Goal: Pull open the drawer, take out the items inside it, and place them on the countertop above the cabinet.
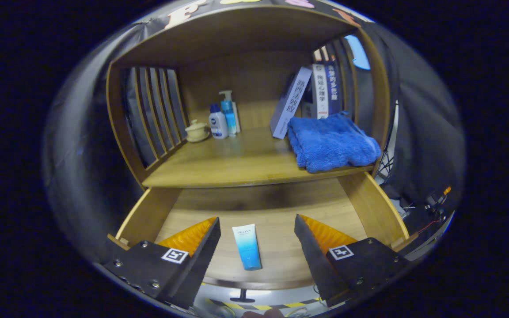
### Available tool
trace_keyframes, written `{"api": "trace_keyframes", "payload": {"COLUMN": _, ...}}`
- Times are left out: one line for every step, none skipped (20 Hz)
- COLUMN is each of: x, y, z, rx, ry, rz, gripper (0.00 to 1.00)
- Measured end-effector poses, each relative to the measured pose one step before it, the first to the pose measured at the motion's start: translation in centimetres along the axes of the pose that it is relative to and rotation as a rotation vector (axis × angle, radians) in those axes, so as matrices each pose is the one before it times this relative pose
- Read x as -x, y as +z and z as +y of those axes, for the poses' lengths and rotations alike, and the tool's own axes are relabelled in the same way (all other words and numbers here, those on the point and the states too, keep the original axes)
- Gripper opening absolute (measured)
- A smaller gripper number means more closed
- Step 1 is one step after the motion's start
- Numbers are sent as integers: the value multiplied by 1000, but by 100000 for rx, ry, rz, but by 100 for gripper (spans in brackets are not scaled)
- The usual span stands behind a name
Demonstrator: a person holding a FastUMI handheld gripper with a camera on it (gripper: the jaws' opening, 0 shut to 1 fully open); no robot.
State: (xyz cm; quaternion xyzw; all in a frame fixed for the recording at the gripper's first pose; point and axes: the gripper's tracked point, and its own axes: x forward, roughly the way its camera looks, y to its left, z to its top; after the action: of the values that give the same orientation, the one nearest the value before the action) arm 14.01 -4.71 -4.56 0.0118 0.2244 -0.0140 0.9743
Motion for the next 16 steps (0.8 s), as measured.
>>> {"api": "trace_keyframes", "payload": {"x": -1077, "y": -256, "z": 127, "rx": 1077, "ry": 262, "rz": 3788, "gripper": 100}}
{"api": "trace_keyframes", "payload": {"x": -499, "y": -463, "z": -102, "rx": 1848, "ry": -557, "rz": 4957, "gripper": 100}}
{"api": "trace_keyframes", "payload": {"x": -946, "y": -666, "z": 59, "rx": 1915, "ry": -356, "rz": 4326, "gripper": 100}}
{"api": "trace_keyframes", "payload": {"x": -928, "y": -569, "z": 169, "rx": 2062, "ry": 289, "rz": 3548, "gripper": 100}}
{"api": "trace_keyframes", "payload": {"x": -908, "y": -614, "z": 27, "rx": 1310, "ry": -191, "rz": 3353, "gripper": 100}}
{"api": "trace_keyframes", "payload": {"x": -633, "y": -484, "z": -5, "rx": 838, "ry": -413, "rz": 3013, "gripper": 100}}
{"api": "trace_keyframes", "payload": {"x": -552, "y": -582, "z": 217, "rx": 424, "ry": 425, "rz": 3571, "gripper": 100}}
{"api": "trace_keyframes", "payload": {"x": -714, "y": -649, "z": 272, "rx": 641, "ry": 398, "rz": 3094, "gripper": 100}}
{"api": "trace_keyframes", "payload": {"x": -534, "y": -727, "z": 368, "rx": 736, "ry": 1445, "rz": 3956, "gripper": 100}}
{"api": "trace_keyframes", "payload": {"x": -491, "y": -1019, "z": 572, "rx": -329, "ry": 2020, "rz": 4459, "gripper": 100}}
{"api": "trace_keyframes", "payload": {"x": -400, "y": -960, "z": 655, "rx": -1443, "ry": 2160, "rz": 4849, "gripper": 100}}
{"api": "trace_keyframes", "payload": {"x": -470, "y": -850, "z": 457, "rx": -1017, "ry": 1424, "rz": 3794, "gripper": 100}}
{"api": "trace_keyframes", "payload": {"x": -355, "y": -488, "z": 7, "rx": -518, "ry": 60, "rz": 2784, "gripper": 100}}
{"api": "trace_keyframes", "payload": {"x": -297, "y": -338, "z": -83, "rx": -47, "ry": -255, "rz": 1928, "gripper": 99}}
{"api": "trace_keyframes", "payload": {"x": -352, "y": -129, "z": -90, "rx": -400, "ry": -746, "rz": 866, "gripper": 89}}
{"api": "trace_keyframes", "payload": {"x": -428, "y": 74, "z": -489, "rx": -1678, "ry": -2025, "rz": 1170, "gripper": 84}}
